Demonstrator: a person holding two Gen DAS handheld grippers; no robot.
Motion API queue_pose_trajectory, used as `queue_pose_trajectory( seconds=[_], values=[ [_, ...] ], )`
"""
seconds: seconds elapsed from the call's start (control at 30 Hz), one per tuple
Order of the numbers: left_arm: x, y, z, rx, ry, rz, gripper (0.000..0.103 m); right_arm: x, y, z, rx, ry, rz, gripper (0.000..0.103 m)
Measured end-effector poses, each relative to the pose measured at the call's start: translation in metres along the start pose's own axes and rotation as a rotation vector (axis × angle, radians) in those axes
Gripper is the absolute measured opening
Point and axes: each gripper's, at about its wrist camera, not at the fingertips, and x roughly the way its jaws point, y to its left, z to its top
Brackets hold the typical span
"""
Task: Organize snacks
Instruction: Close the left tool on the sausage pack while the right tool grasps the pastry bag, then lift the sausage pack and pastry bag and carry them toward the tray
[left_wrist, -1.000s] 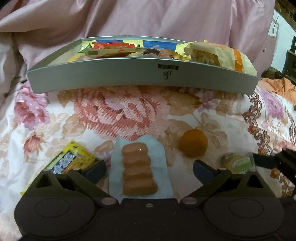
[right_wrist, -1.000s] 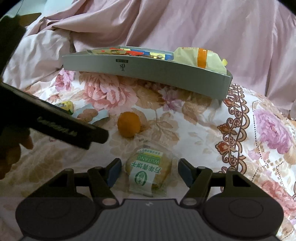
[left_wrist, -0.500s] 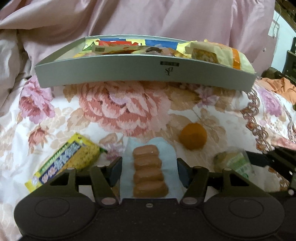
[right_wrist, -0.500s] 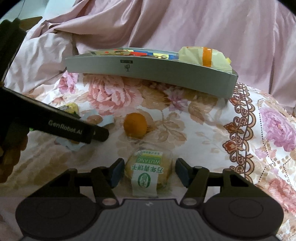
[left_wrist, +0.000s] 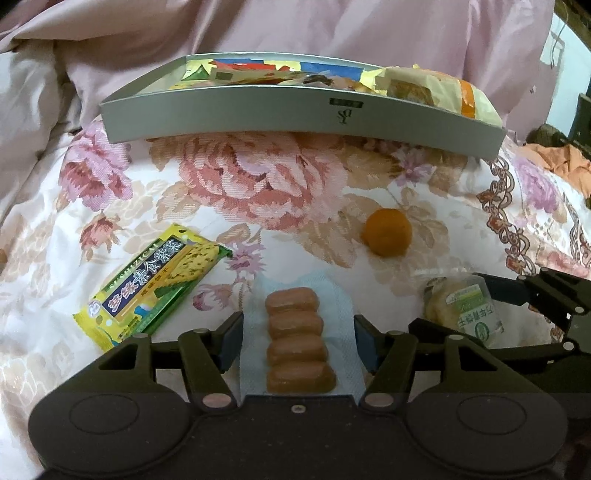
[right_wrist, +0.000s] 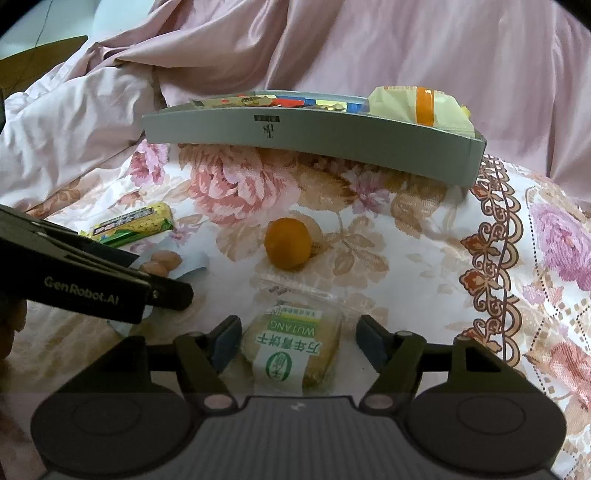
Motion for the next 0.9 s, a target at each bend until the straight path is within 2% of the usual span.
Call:
queue_pose_trajectory(
  seconds=[0.27, 0.43, 0.7, 0.9],
  values=[
    [0.0, -0.001, 0.001, 0.006, 0.006, 0.008, 0.062, 0.0, 0.004, -0.003, -0.009, 0.001, 0.0, 0.075],
    [-0.002, -0.002, 0.0, 0.002, 0.003, 0.011, 0.061, -0.002, 0.011, -0.004, -0.041, -0.015, 0.005, 0.056],
    [-0.009, 0.002, 0.001, -0.035, -0.012, 0.014, 0.06, -0.006, 0.021, -0.004, -0.087, -0.048, -0.01, 0.052],
    [-0.022, 0.003, 0.005, -0.06, -0.057, 0.013, 0.06, -0.011, 0.026, -0.001, -0.113, -0.097, -0.016, 0.052]
  ],
)
